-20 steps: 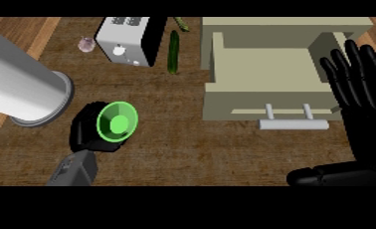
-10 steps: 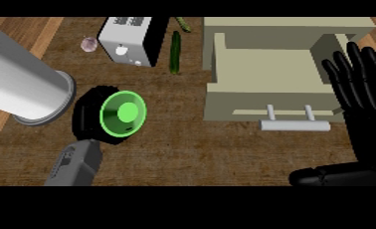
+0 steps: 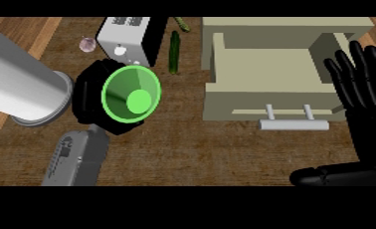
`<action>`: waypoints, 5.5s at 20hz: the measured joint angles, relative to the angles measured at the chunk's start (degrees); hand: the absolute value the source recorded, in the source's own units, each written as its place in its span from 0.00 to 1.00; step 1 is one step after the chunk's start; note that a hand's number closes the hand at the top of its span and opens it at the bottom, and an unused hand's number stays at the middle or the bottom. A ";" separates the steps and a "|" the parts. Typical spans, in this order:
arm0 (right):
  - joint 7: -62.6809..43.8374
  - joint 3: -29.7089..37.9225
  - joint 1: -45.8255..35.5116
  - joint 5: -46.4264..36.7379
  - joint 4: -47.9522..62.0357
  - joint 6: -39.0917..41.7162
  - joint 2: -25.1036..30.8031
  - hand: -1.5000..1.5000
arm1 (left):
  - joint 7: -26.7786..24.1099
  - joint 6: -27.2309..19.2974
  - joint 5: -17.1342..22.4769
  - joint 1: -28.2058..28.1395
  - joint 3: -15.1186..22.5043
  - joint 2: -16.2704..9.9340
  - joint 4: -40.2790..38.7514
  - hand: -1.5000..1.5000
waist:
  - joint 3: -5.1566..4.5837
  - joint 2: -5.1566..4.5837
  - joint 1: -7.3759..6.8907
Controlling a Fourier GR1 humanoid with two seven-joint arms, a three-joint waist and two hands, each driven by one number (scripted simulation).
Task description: Pick up the cup, place it into the drawer and close the drawer
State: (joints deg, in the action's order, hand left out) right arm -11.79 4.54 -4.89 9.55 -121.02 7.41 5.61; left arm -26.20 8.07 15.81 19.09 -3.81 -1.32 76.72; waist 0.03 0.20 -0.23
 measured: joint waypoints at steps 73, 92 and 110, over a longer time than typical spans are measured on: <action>3.66 0.50 -3.66 5.75 5.46 4.48 -0.18 0.00 | 3.11 -34.07 24.18 56.65 35.42 1.32 -51.12 0.00 | 0.04 -1.39 5.56; 2.91 1.63 2.44 2.58 0.75 14.17 9.22 1.00 | 3.27 -32.17 29.38 39.40 28.15 -8.24 -27.93 0.00 | -0.05 0.41 -1.17; 12.40 -10.59 0.57 -29.55 10.61 12.46 13.10 1.00 | 7.76 -25.04 32.30 6.80 22.39 -26.62 3.58 0.00 | -0.04 -0.12 -1.52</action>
State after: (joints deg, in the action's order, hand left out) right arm 0.61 -6.05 -4.32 -20.01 -110.41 19.87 18.72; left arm -18.44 -16.96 48.11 25.88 18.58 -27.94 80.30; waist -0.01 0.07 -1.75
